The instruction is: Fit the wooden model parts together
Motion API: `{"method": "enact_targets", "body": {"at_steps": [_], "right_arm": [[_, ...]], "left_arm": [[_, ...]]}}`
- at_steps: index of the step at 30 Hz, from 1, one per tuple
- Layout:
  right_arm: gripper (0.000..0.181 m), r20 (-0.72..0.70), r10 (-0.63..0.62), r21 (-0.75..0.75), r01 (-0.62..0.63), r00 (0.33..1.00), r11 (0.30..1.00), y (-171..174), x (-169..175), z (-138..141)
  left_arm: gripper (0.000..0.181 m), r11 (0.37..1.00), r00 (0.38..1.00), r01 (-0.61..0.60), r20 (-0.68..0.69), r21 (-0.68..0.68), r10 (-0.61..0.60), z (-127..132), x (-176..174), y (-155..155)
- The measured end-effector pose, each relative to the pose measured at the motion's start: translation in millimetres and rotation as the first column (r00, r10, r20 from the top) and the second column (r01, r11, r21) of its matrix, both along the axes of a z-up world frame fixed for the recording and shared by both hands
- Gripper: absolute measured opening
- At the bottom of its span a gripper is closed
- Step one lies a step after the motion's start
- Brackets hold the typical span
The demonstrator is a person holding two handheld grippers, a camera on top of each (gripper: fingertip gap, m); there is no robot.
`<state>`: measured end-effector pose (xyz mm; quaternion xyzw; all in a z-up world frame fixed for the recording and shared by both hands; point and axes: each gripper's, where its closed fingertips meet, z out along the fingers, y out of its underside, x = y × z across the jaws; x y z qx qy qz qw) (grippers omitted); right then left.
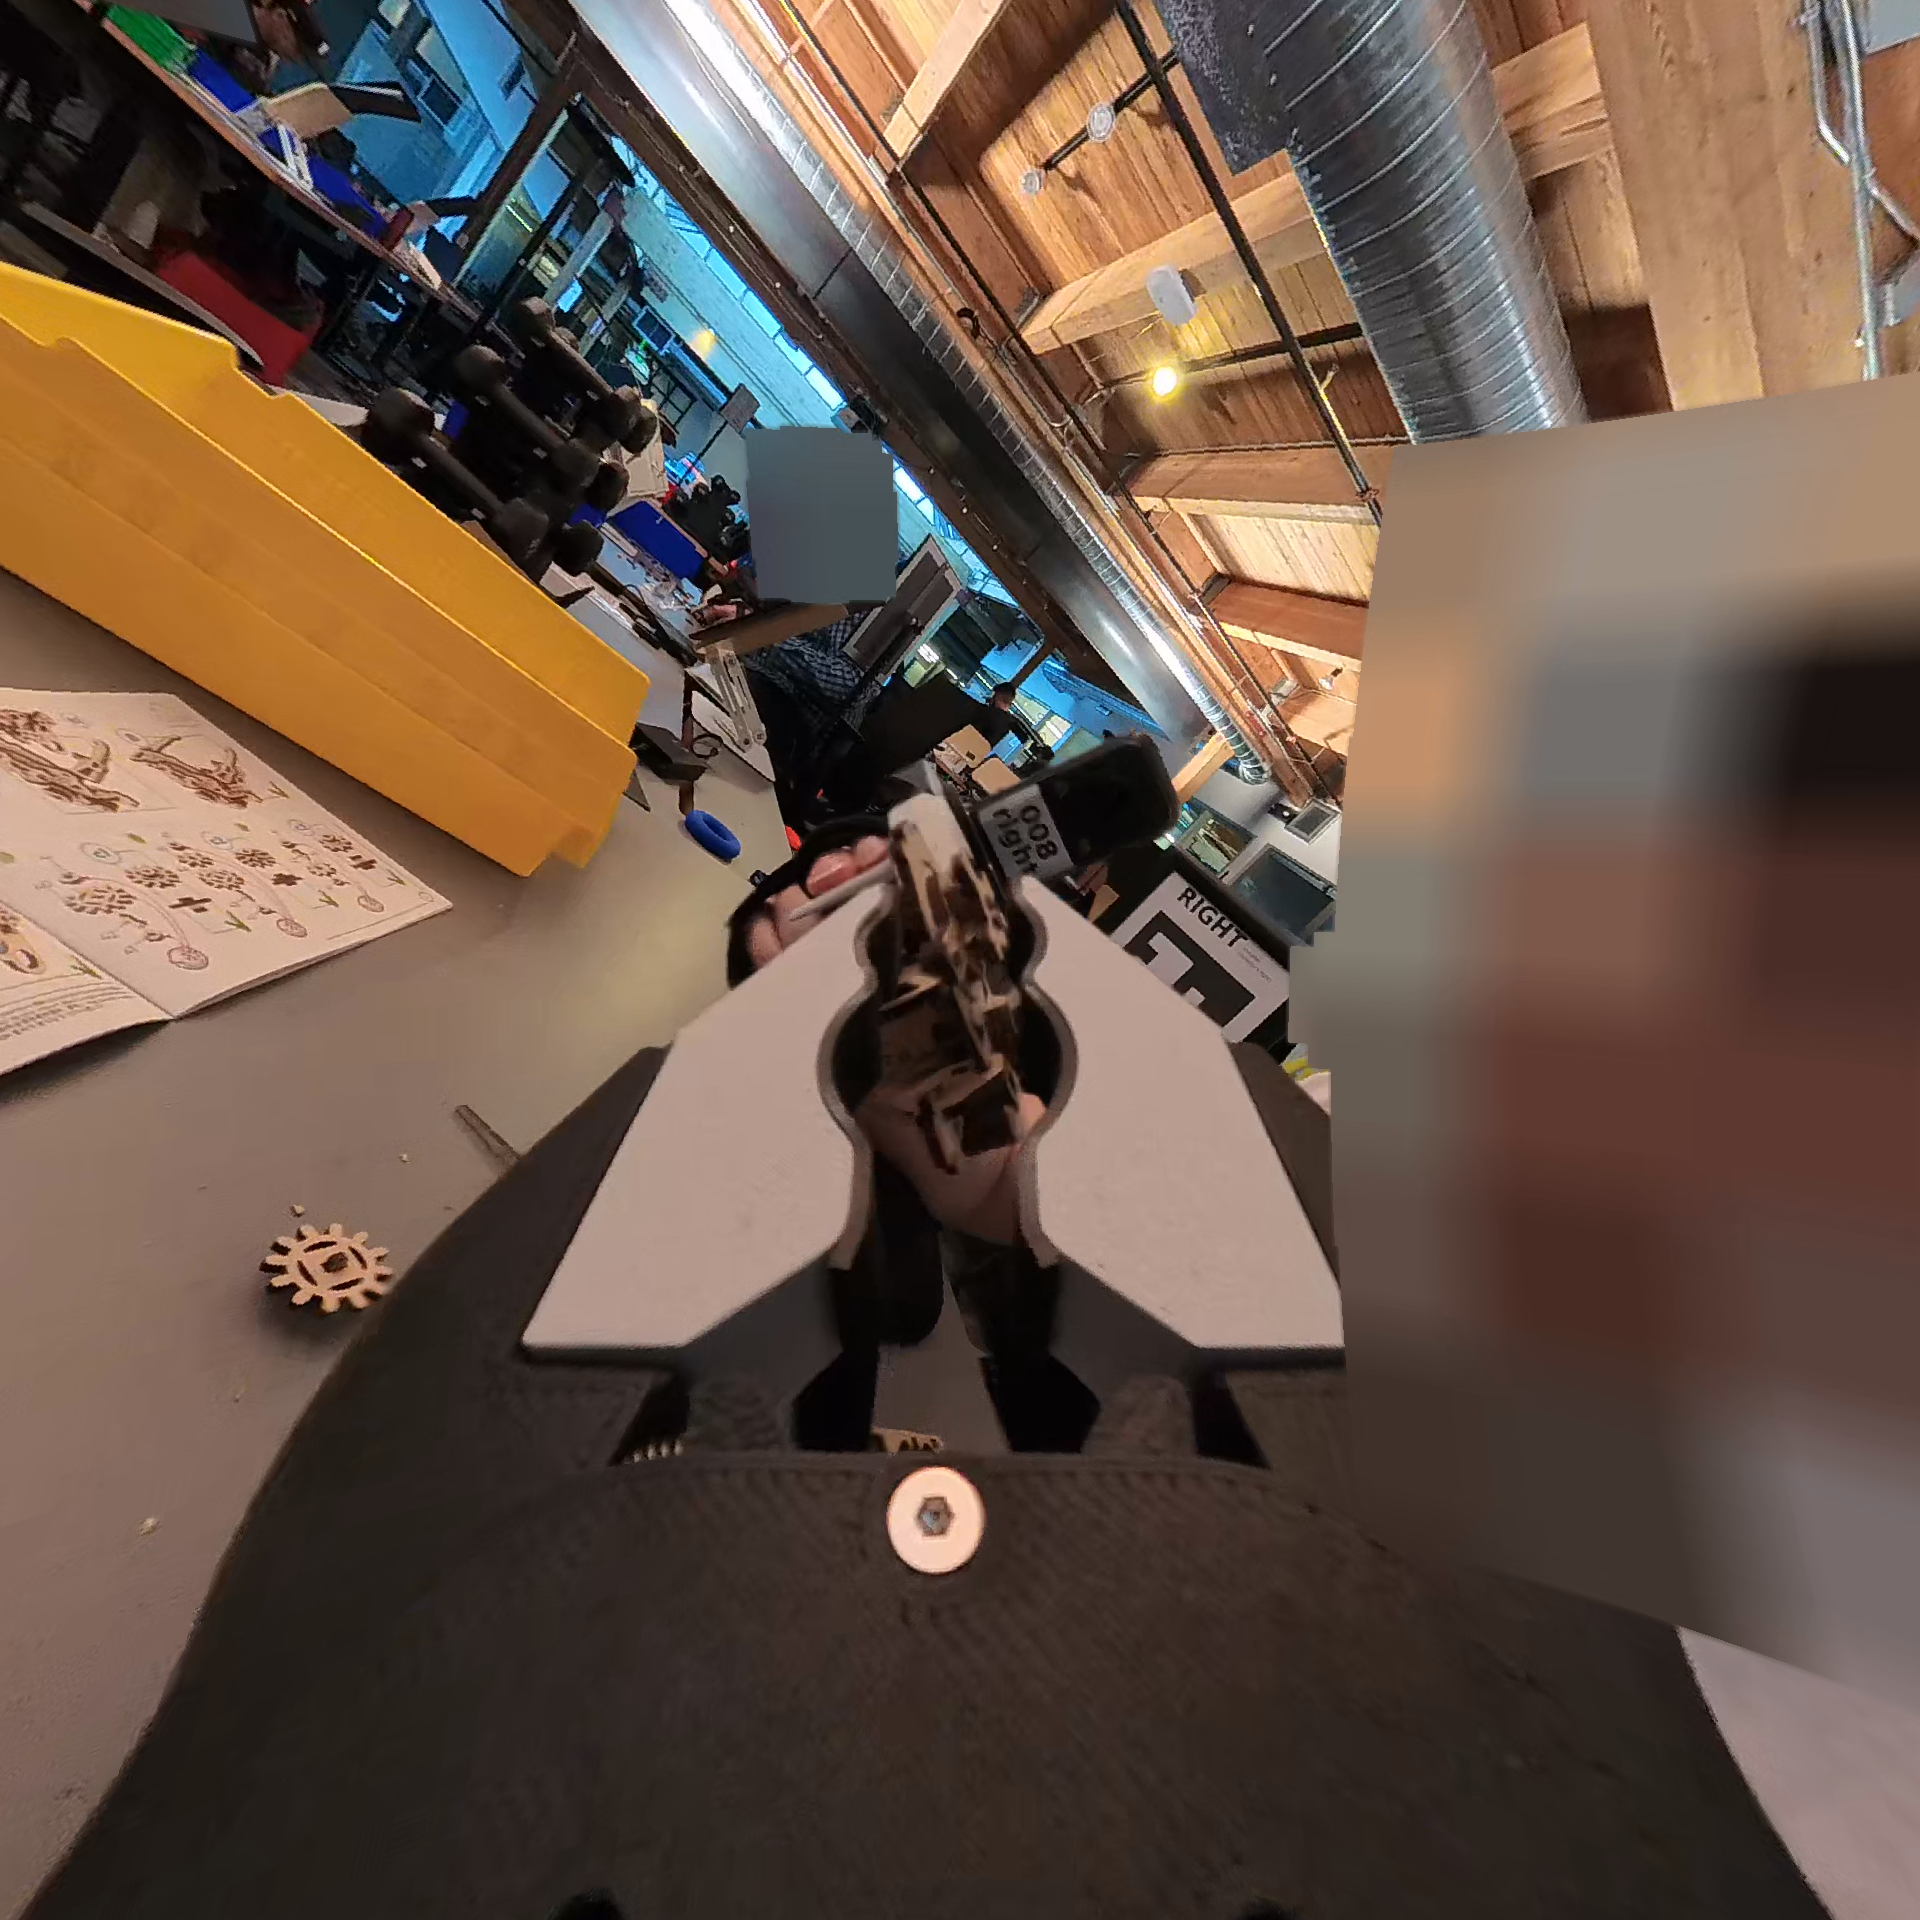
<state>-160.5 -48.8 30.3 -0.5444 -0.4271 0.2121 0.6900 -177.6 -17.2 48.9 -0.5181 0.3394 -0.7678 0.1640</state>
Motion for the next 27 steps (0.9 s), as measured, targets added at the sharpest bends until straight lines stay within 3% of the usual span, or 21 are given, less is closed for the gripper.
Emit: {"method": "enact_targets", "body": {"at_steps": [1, 3, 5, 8, 10, 13, 15, 17, 27], "right_arm": [[0.028, 0.015, -0.006, 0.014, 0.006, 1.000, 1.000, -1, 0, 0], [0.028, 0.066, -0.042, 0.036, 0.040, 0.997, 0.999, 1, 0, -2], [0.028, 0.144, -0.077, 0.063, 0.068, 0.987, 0.996, 2, 0, -7], [0.028, 0.242, -0.115, 0.069, 0.102, 0.963, 0.992, 2, -2, -16], [0.028, 0.265, -0.107, 0.043, 0.100, 0.958, 0.994, 0, -4, -19], [0.028, 0.310, -0.110, 0.024, 0.108, 0.944, 0.994, -1, -6, -24], [0.028, 0.347, -0.099, 0.021, 0.098, 0.933, 0.995, -4, -8, -28], [0.028, 0.375, -0.093, 0.024, 0.091, 0.922, 0.996, -6, -9, -31], [0.028, 0.518, -0.080, 0.018, 0.083, 0.852, 0.996, -10, -15, -53]], "left_arm": [[0.025, 1.000, 1.000, -0.017, 0.002, 0.008, 0.017, 1, -1, 4], [0.036, 0.992, 0.998, -0.066, 0.011, 0.104, 0.065, 2, -4, 10], [0.058, 0.939, 0.991, -0.128, 0.011, 0.321, 0.131, 2, -8, 11], [0.081, 0.707, 0.987, -0.134, 0.027, 0.695, 0.160, -3, -12, -12], [0.091, 0.520, 0.978, -0.119, 0.009, 0.846, 0.210, -12, -8, -22], [0.095, 0.286, 0.962, -0.068, -0.013, 0.956, 0.272, -29, -1, -31], [0.089, 0.185, 0.958, -0.036, -0.019, 0.982, 0.286, -38, 3, -34], [0.082, 0.124, 0.953, -0.017, -0.022, 0.992, 0.303, -44, 4, -33], [0.064, -0.003, 0.942, 0.140, -0.132, 0.990, 0.308, -80, 3, -32]]}}
